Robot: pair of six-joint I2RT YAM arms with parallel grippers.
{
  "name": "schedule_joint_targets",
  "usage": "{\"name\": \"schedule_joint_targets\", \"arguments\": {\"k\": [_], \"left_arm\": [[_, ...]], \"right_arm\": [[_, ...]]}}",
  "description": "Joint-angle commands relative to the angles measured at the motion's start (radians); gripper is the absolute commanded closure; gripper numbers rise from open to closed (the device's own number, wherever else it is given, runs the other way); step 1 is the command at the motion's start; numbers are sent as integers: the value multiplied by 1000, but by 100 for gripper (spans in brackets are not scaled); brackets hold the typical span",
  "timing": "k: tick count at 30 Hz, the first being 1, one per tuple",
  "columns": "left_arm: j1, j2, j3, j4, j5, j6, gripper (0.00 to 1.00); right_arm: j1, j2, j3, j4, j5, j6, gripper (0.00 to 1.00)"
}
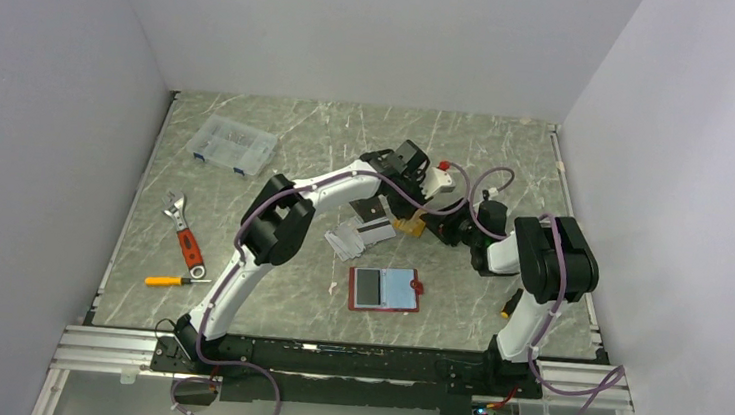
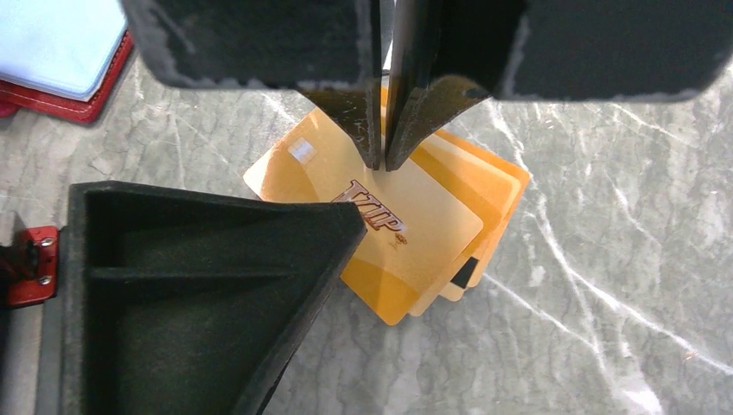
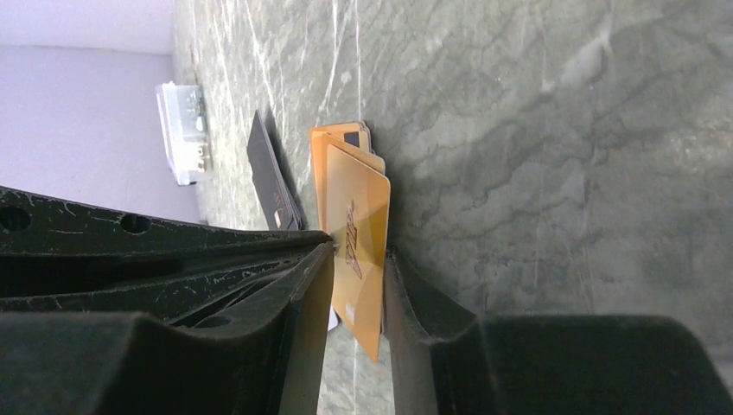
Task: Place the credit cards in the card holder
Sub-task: Pick up the credit card from the storage box.
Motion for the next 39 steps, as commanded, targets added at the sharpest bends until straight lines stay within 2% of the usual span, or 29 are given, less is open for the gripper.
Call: {"name": "schedule_joint_targets", "arguments": {"k": [1, 13, 21, 26, 32, 34, 36, 37, 39], "left_arm": [[-26, 11, 19, -1, 67, 17, 88], [-43, 14, 17, -30, 101, 37, 90], [31, -29, 62, -63, 152, -16, 90], [53, -92, 27, -58, 159, -20, 89], [70, -130, 8, -65, 161, -24, 89], [87, -143, 10, -75, 177, -31, 86], [103, -169, 5, -82, 197, -41, 76], [111, -187, 3, -84, 207, -46, 67], [125, -239, -18, -85, 236, -57, 41]], "right_arm": [[0, 14, -63, -112, 28, -18, 68], [0, -17, -100, -108, 48, -11, 71], [1, -126, -117, -224, 117, -64, 82], [1, -165, -125, -251, 128, -79, 96], [0, -256, -117, -320, 131, -119, 97], [1, -311, -107, -362, 135, -141, 98], [1, -360, -90, -412, 129, -161, 100], [1, -386, -84, -428, 119, -172, 100], [1, -436, -71, -455, 97, -190, 100]]}}
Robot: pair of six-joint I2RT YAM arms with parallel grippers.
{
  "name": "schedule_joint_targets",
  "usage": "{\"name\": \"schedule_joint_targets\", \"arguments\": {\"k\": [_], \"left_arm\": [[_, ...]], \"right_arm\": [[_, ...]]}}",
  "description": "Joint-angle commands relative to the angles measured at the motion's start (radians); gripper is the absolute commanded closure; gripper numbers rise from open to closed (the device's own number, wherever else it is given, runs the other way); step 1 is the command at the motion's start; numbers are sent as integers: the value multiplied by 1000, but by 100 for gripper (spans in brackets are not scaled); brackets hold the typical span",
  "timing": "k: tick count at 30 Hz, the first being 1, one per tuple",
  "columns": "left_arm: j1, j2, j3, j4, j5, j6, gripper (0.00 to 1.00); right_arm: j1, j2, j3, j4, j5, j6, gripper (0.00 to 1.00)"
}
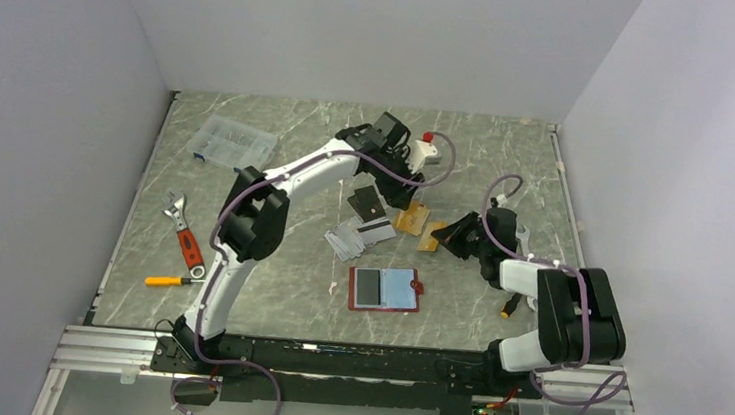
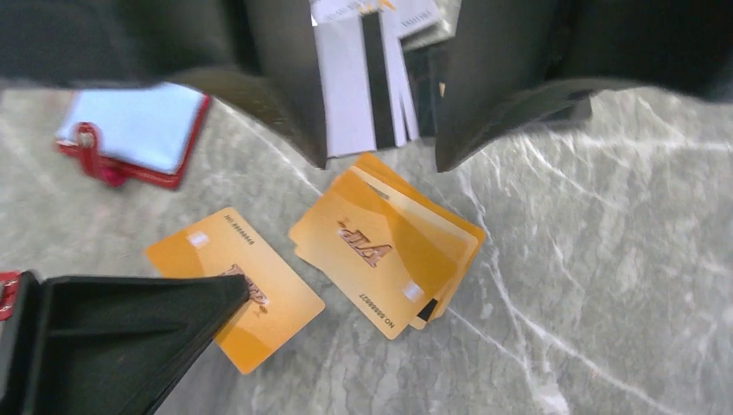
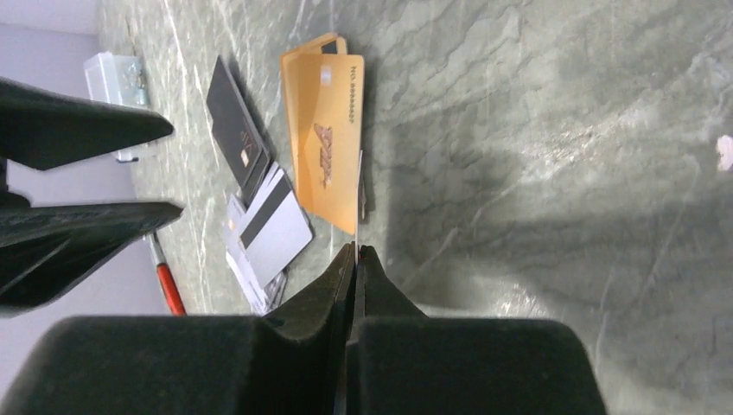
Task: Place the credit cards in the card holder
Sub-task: Pick up the credit card from the storage box.
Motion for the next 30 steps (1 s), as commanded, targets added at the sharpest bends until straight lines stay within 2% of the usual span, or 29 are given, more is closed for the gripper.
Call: {"name": "schedule_joint_targets", "arguments": {"k": [1, 3, 4, 6, 9, 11, 13, 17, 19, 20, 22, 23, 24, 28, 29, 30], "left_arm": [[42, -172, -39, -10, 101, -33, 26], [46, -245, -90, 7, 126, -40, 4], [46, -281, -119, 18, 134, -45, 1], [47, -341, -160, 24, 161, -61, 1], [49, -405, -192, 8, 149, -96, 1], [48, -419, -149, -79, 127, -47, 3], [46, -451, -136, -157, 83, 3, 1], [88, -583, -275, -57, -65, -2, 1], [164, -542, -271, -113, 29, -63, 1], [182, -482, -207, -216, 141, -47, 1], [185, -367, -54, -459, 234, 42, 1], [187, -361, -44, -492, 272, 67, 1], [190, -412, -101, -440, 285, 57, 1], [189, -727, -457, 13, 232, -114, 1], [188, -774, -503, 66, 259, -120, 1], [184, -774, -496, 52, 304, -111, 0]], "right_arm": [[1, -121, 35, -112, -28, -81, 100], [0, -157, 54, -116, -69, -95, 100], [1, -170, 67, -117, -98, -101, 100], [2, -199, 77, -84, -159, -110, 100], [2, -276, 34, 74, -262, -80, 100], [1, -323, 1, 179, -306, -55, 100], [1, -346, -8, 245, -360, -46, 100], [3, -344, 7, 339, -474, -13, 100], [7, -359, 0, 398, -485, 12, 100], [12, -367, 3, 403, -487, 10, 100], [23, -397, 20, 361, -492, -15, 100], [28, -411, 30, 343, -491, -29, 100], [32, -424, 38, 330, -490, -37, 100], [41, -453, 55, 366, -506, -21, 100], [45, -461, 58, 383, -512, -12, 100], [50, -465, 62, 399, -517, -2, 100]]}}
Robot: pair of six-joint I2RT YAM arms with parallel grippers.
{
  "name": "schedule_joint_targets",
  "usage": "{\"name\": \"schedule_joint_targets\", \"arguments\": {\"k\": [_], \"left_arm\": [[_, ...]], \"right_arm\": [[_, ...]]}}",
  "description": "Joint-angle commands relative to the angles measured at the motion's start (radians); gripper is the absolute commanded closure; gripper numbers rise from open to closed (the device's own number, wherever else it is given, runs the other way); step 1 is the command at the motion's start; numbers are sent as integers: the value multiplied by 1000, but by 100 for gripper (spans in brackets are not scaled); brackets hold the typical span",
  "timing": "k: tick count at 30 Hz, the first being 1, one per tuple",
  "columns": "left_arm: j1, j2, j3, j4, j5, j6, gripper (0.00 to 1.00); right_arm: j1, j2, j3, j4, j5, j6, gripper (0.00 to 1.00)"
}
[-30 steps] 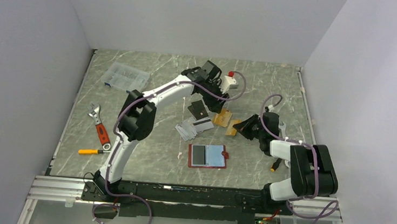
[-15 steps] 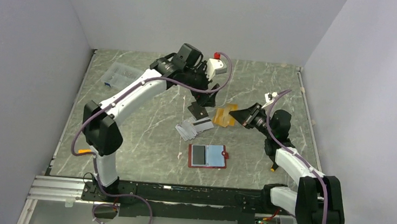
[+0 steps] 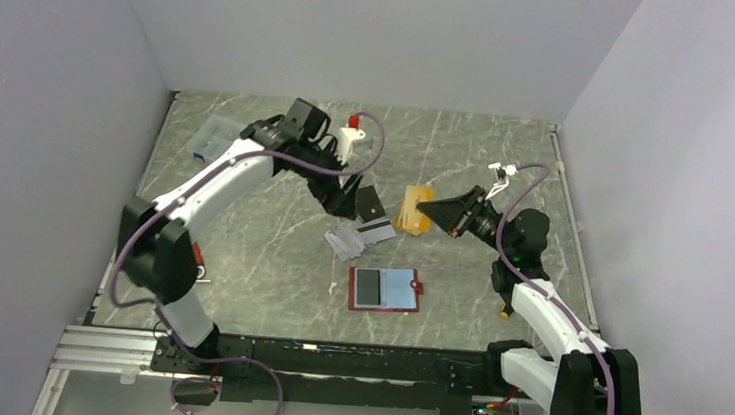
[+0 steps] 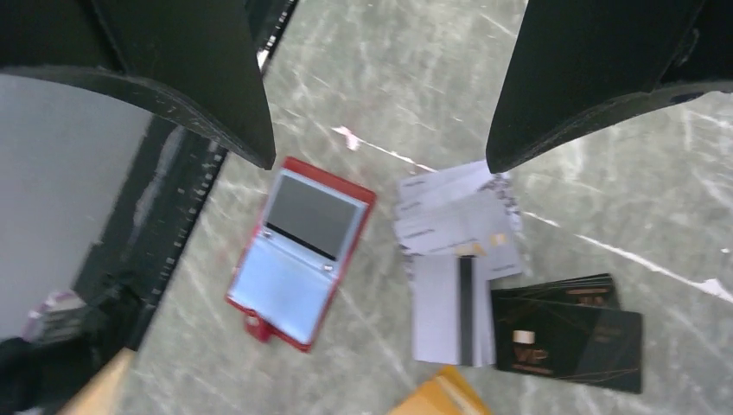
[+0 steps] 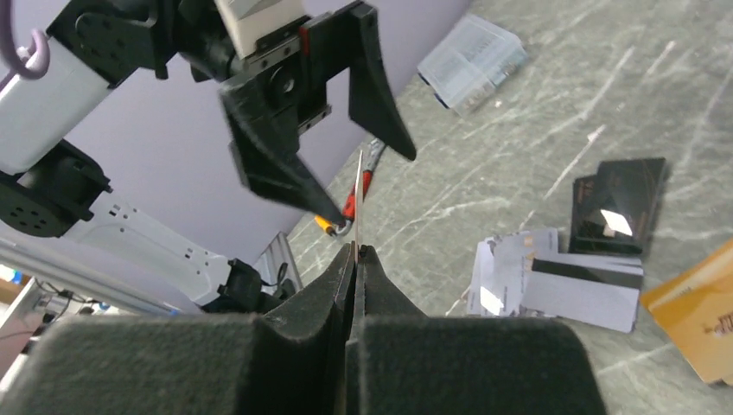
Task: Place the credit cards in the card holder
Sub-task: Pick up the credit card from the storage box.
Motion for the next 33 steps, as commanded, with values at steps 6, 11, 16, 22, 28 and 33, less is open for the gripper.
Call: {"name": "schedule_joint_targets", "arguments": {"k": [6, 11, 16, 22, 28, 33], "left_arm": [[-24, -201, -125, 344, 414, -215, 42], [-31, -217, -218, 566, 519, -427, 31], [-21, -227, -246, 752, 616, -573, 28], [-21, -242, -214, 738, 623, -583, 37], [-18, -244, -220, 784, 618, -619, 56], [-19, -243, -195, 773, 610, -618, 95]], "right_arm": [[75, -13, 112, 140, -83, 26, 100], [119, 21, 164, 185, -90, 56, 100], [155, 40, 206, 163, -85, 56, 100], [185, 36, 221, 104, -79, 29, 100], [222, 57, 242, 74, -83, 16, 100], [234, 62, 247, 13, -69, -20, 100]]}}
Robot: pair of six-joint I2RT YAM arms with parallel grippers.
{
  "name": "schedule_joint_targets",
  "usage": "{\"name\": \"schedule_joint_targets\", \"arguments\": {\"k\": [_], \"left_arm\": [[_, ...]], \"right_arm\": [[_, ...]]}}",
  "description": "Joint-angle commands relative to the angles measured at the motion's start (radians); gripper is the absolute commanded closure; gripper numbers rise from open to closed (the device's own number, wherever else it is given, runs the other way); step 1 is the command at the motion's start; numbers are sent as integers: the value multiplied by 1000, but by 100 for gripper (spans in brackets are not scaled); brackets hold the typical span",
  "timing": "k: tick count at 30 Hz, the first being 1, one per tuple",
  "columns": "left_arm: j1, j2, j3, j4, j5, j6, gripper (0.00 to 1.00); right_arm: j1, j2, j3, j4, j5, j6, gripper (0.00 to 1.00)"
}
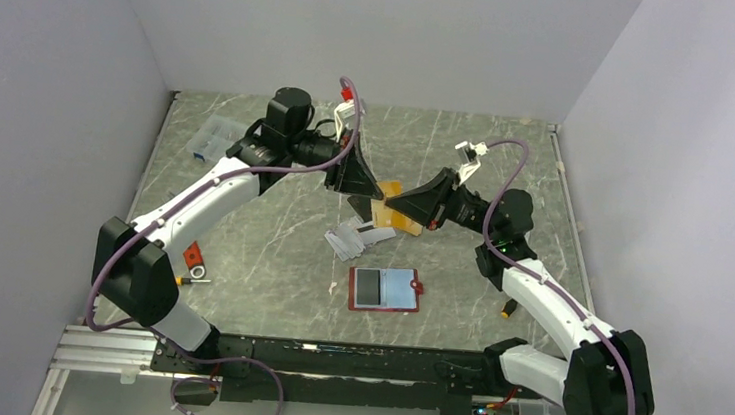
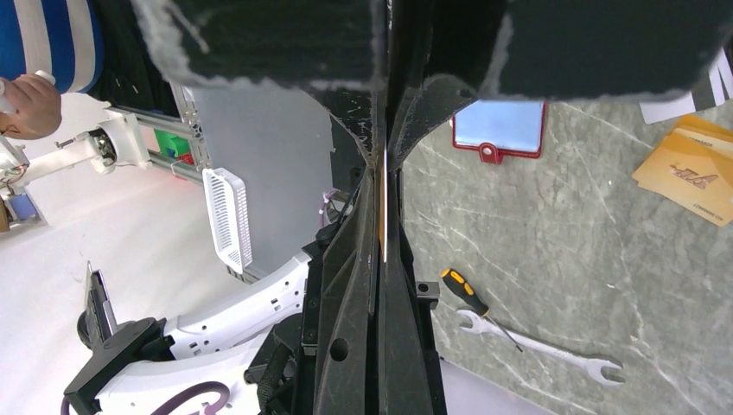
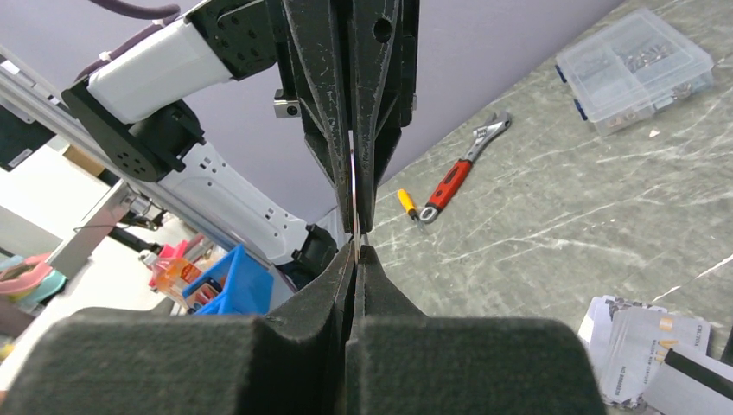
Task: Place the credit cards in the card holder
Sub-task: Pick up the credit card from the storage box.
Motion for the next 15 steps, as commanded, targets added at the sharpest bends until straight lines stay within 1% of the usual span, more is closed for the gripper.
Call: {"name": "schedule_joint_targets", "arguments": {"k": [1, 5, 6, 8, 12, 15], "left_arm": [[5, -33, 58, 27, 20, 5, 96], [4, -36, 63, 1, 8, 29, 96], [4, -35, 67, -1, 6, 30, 100], [4, -33, 75, -11, 2, 34, 100], [7, -28, 97, -51, -18, 67, 100], [11, -23, 103, -33, -18, 47, 100]], "right_arm": [[9, -1, 41, -27, -2, -45, 100], [9, 11, 46, -26, -16, -42, 100], [11, 12, 45, -26, -20, -42, 100], [12, 15, 42, -24, -35, -39, 100], [14, 9, 29, -30, -59, -26, 93], [18, -7, 5, -31, -63, -22, 94]]}}
